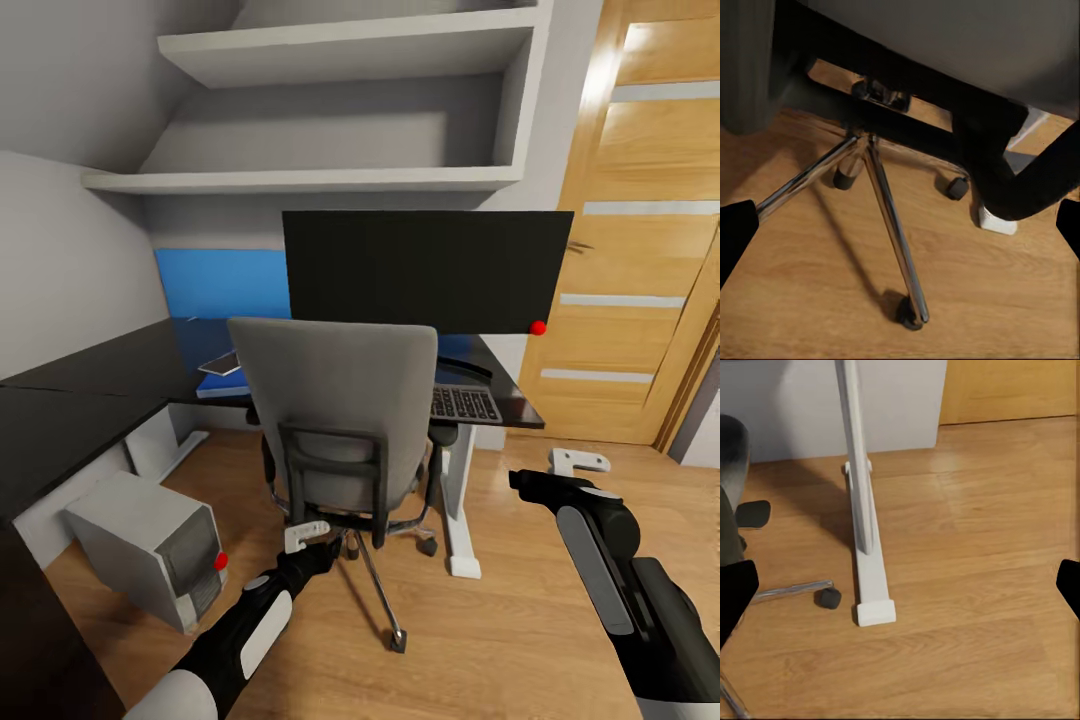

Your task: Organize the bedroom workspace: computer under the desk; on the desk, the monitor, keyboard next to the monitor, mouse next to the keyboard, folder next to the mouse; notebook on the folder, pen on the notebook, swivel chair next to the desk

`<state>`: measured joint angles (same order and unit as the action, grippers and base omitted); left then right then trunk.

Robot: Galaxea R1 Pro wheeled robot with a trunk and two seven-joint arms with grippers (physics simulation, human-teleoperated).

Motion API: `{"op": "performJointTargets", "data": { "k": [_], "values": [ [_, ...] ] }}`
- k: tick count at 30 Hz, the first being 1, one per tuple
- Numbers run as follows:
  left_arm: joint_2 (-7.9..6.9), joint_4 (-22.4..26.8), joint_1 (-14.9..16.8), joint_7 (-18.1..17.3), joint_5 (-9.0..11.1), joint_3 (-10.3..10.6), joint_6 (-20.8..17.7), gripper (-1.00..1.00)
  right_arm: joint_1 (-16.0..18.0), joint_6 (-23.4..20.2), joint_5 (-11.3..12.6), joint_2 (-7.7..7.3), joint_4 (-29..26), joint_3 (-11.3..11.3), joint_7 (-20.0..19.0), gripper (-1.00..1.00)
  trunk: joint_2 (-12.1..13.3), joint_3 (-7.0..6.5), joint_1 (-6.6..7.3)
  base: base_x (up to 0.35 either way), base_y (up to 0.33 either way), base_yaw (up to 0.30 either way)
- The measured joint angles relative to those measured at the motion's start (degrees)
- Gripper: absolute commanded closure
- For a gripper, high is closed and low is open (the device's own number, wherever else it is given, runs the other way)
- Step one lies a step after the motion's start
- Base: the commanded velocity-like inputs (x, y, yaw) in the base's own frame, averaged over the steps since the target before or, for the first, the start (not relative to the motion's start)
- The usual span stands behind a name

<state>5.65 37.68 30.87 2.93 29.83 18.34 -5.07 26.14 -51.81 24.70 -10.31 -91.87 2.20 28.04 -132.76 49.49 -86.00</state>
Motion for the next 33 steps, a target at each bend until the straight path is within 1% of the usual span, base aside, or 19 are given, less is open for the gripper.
{"op": "performJointTargets", "data": {
  "k": [4, 6, 9, 10, 11, 12, 13, 15, 17, 21, 23, 26, 27, 30, 33],
  "values": [
    [-0.19, 0.6, -0.2, -0.3, 0.2, -0.1, 0.0, -1.0, 0.0, 0.1, 0.2, 0.0, 0.1, 0.0, 0.0, -1.0, 0.0, 0.0, 0.0, -0.339, 0.0, 0.0],
    [-0.53, 3.2, -1.0, -0.4, 0.4, -0.3, -0.4, -1.0, 0.0, 0.1, 0.3, 0.0, 0.0, 0.0, -0.1, -1.0, 0.0, 0.0, 0.0, -0.341, 0.0, 0.0],
    [-0.8, 9.6, -4.0, -0.4, 0.4, -0.5, -2.1, -1.0, 0.0, 0.1, 0.4, -0.03, -0.2, -0.2, -0.1, -1.0, 0.0, 0.0, 0.0, -0.341, 0.0, 0.0],
    [-0.94, 15.0, -6.6, -0.4, 0.3, -0.9, -4.4, -1.0, -0.1, 0.2, 0.4, -0.02, -0.3, -0.1, -0.1, -1.0, 0.0, 0.0, 0.0, -0.341, 0.0, 0.0],
    [-1.01, 17.6, -7.9, -0.4, 0.2, -1.3, -5.6, -1.0, -0.1, 0.2, 0.5, -0.02, -0.3, 0.0, -0.1, -1.0, 0.0, 0.0, 0.0, -0.341, 0.0, 0.0],
    [-1.06, 19.9, -9.0, -0.3, 0.1, -1.9, -6.7, -1.0, -0.1, 0.2, 0.5, -0.01, -0.4, 0.0, -0.1, -1.0, 0.0, 0.0, 0.0, -0.278, 0.0, 0.0],
    [-1.11, 23.0, -10.8, -0.2, 0.1, -3.3, -8.3, -1.0, -0.2, 0.2, 0.5, -0.01, -0.4, 0.1, -0.2, -1.0, 0.0, 0.0, 0.01, -0.222, 0.0, 0.0],
    [-1.13, 25.9, -12.4, 0.0, 0.2, -5.1, -9.9, -1.0, -1.1, 0.2, 0.5, -0.01, -0.5, 0.2, -0.2, -1.0, 0.0, 0.0, 0.02, -0.128, 0.0, 0.0],
    [-1.15, 27.4, -13.3, 0.1, 0.4, -6.1, -11.0, -1.0, -2.3, 0.2, 0.6, 0.0, -0.5, 0.4, -0.3, -1.0, 0.0, 0.0, 0.03, -0.065, 0.0, 0.0],
    [-1.11, 28.3, -13.9, 0.2, 0.5, -6.9, -12.2, -1.0, -3.2, 0.2, 0.6, 0.03, -0.5, 0.5, -0.3, -1.0, 0.0, 0.0, 0.03, -0.033, 0.0, 0.0],
    [-1.09, 28.6, -14.1, 0.2, 0.9, -7.3, -12.9, -1.0, -3.6, 0.3, 0.6, 0.06, -0.5, 0.4, -0.3, -1.0, 0.0, 0.0, 0.03, -0.013, 0.0, 0.0],
    [-1.14, 28.7, -14.2, 0.2, 3.4, -7.6, -14.1, -1.0, -3.8, 0.4, 0.6, 0.07, -0.5, 0.3, -0.3, -1.0, 0.0, 0.0, 0.04, -0.006, 0.0, 0.0],
    [-1.18, 28.7, -14.2, 0.2, 5.1, -7.7, -14.8, -1.0, -4.0, 0.4, 0.6, 0.08, -0.5, 0.4, -0.3, -1.0, 0.0, 0.0, 0.04, -0.003, 0.0, 0.0],
    [-1.19, 28.6, -14.3, 0.4, 7.1, -7.9, -15.6, -1.0, -5.4, 0.5, 0.6, 0.07, -0.5, 0.4, -0.3, -1.0, 0.0, 0.0, 0.04, -0.002, 0.0, 0.0],
    [-1.19, 28.6, -14.3, 0.4, 7.2, -7.9, -15.6, -1.0, -5.4, 0.5, 0.6, 0.07, -0.5, 0.4, -0.3, -1.0, 0.0, 0.0, 0.04, -0.002, 0.0, 0.0]
  ]
}}
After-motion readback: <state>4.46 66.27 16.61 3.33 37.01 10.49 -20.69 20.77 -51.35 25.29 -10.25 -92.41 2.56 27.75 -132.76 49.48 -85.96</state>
